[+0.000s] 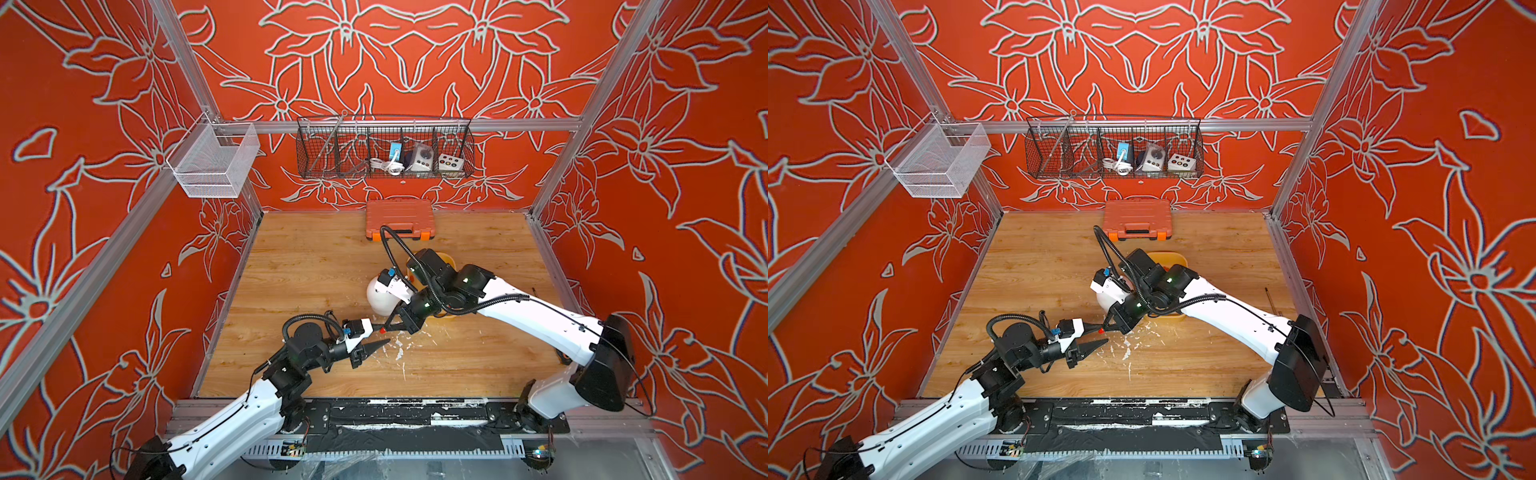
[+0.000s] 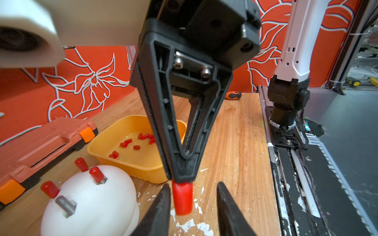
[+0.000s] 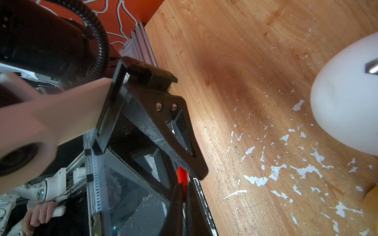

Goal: Cover the protruding screws with screw protection sleeves
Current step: Pick up the screw protection sleeve from the storage box.

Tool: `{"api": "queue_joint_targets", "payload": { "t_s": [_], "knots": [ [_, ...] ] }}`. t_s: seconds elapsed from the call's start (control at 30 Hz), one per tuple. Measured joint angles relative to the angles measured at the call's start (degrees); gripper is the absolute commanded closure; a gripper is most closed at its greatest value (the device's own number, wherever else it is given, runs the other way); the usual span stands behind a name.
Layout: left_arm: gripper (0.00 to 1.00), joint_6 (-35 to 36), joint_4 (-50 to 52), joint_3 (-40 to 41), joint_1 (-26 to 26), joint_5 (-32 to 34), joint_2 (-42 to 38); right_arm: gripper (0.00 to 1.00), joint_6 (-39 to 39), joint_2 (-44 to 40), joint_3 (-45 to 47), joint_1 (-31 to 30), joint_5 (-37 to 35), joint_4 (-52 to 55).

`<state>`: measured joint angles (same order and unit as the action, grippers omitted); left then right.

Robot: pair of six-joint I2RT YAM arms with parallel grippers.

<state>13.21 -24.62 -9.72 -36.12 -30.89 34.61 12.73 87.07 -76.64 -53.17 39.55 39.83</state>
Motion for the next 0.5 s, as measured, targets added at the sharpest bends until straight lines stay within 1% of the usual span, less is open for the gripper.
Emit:
{"api": "queue_joint_targets", "payload": {
  "t_s": [0.07,0.13,0.2,0.37,0.43,0.5],
  "knots": [
    [0.74,0.17,0.22,-0.02,0.0,-0.02,0.0,1.0,-0.02,0.22,0.0,0.0,0.0,0.04],
    [0.8,0.26,0.48,-0.02,0.02,0.2,0.0,1.0,-0.04,0.48,0.0,-0.02,0.02,0.11],
    [0.82,0.35,0.9,-0.04,0.04,0.37,0.0,1.0,-0.11,0.68,0.0,-0.13,0.02,0.46],
    [0.91,0.52,1.66,-0.11,0.04,0.26,0.26,1.0,-0.22,0.94,0.0,-0.15,-0.02,0.92],
    [0.92,0.61,2.19,-0.5,0.04,0.22,0.66,1.0,-0.22,0.98,0.0,-0.15,-0.02,0.94],
    [0.95,0.7,2.43,-0.83,0.04,0.22,0.92,1.0,-0.2,0.98,0.0,-0.13,-0.02,0.9]
  ]
}}
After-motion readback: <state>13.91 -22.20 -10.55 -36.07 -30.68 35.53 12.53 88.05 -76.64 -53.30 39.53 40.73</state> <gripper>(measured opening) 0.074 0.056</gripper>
